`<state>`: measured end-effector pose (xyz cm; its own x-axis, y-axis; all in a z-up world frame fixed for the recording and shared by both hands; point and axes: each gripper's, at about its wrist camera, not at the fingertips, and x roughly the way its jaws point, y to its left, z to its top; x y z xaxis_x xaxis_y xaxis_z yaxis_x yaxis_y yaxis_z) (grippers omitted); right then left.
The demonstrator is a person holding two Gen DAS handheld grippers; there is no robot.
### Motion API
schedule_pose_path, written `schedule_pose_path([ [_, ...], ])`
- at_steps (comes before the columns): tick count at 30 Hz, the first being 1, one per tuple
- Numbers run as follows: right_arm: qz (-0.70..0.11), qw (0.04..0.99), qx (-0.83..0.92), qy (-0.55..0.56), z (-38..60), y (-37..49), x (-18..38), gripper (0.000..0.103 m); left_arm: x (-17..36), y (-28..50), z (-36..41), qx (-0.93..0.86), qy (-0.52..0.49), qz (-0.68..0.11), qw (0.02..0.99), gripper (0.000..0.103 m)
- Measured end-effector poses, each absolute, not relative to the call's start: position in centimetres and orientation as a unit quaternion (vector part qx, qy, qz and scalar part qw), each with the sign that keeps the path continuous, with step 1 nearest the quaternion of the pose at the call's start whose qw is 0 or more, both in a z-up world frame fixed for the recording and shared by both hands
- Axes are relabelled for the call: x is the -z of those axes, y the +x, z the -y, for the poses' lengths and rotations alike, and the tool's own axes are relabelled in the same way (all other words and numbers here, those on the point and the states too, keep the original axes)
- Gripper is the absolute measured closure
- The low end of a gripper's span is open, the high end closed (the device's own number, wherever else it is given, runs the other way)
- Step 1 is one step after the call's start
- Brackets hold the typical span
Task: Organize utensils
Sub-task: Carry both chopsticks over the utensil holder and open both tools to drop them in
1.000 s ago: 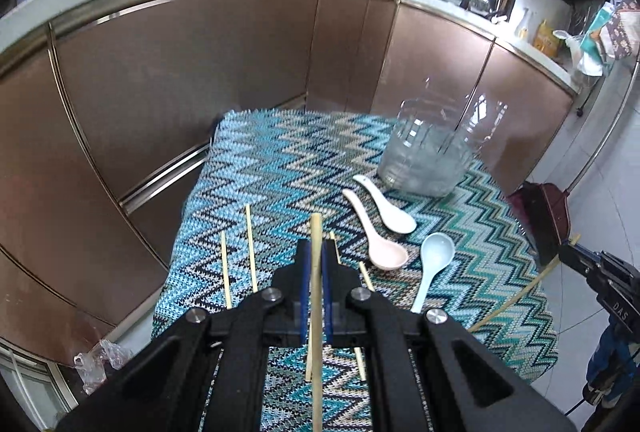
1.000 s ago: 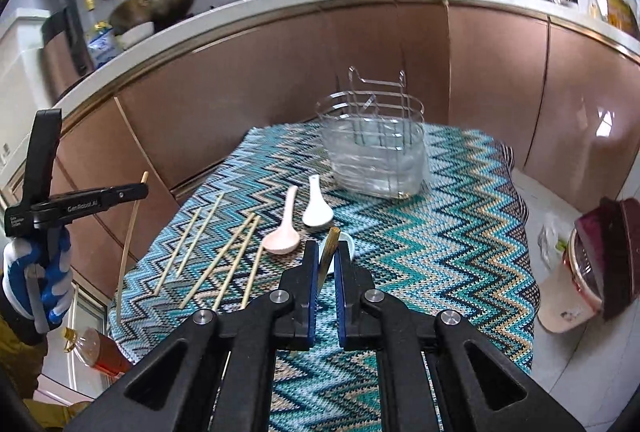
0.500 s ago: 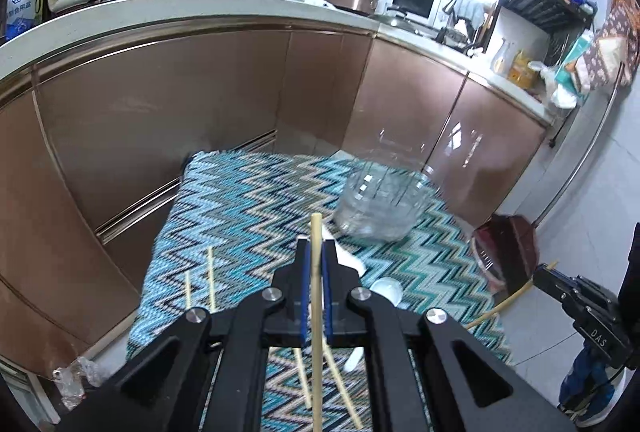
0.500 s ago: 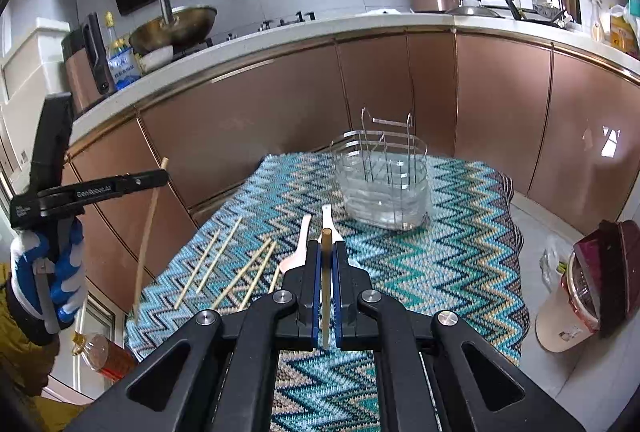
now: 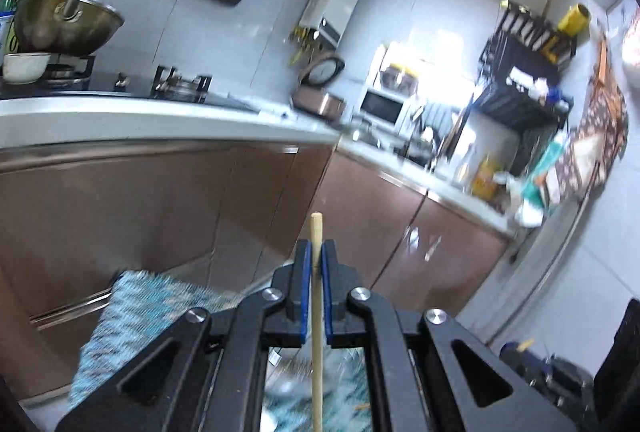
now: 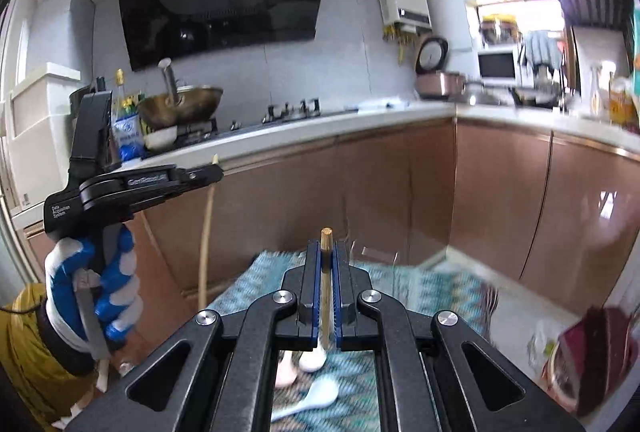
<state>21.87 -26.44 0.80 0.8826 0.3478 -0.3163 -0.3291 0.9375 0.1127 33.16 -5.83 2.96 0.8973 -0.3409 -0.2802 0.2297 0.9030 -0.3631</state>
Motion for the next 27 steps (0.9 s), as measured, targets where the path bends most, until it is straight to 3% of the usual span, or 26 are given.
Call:
schedule_pose_path([
  [7, -0.171, 0.974, -0.151, 0.011, 26.7, 28.1, -0.2, 0.098, -1.6, 39.5, 9.5, 0.133, -0.166, -0.132, 0.968, 0.098],
  [21, -0.229, 0.964, -0.134, 0.024, 27.0, 35.9, 8.1, 0.098, 9.5, 45.2, 12.9, 0.078, -0.13, -0.125, 0.981, 0.097],
  [26, -0.241, 0.962, -0.119, 0.038, 27.7, 35.7, 10.1, 0.096, 10.9, 44.3, 12.6, 0.079, -0.124, -0.136, 0.98, 0.072],
  [27, -0.241, 0.963, -0.115, 0.043, 28.0, 35.5, 10.3, 0.089, 10.7, 43.7, 12.4, 0.078, -0.124, -0.133, 0.98, 0.07],
])
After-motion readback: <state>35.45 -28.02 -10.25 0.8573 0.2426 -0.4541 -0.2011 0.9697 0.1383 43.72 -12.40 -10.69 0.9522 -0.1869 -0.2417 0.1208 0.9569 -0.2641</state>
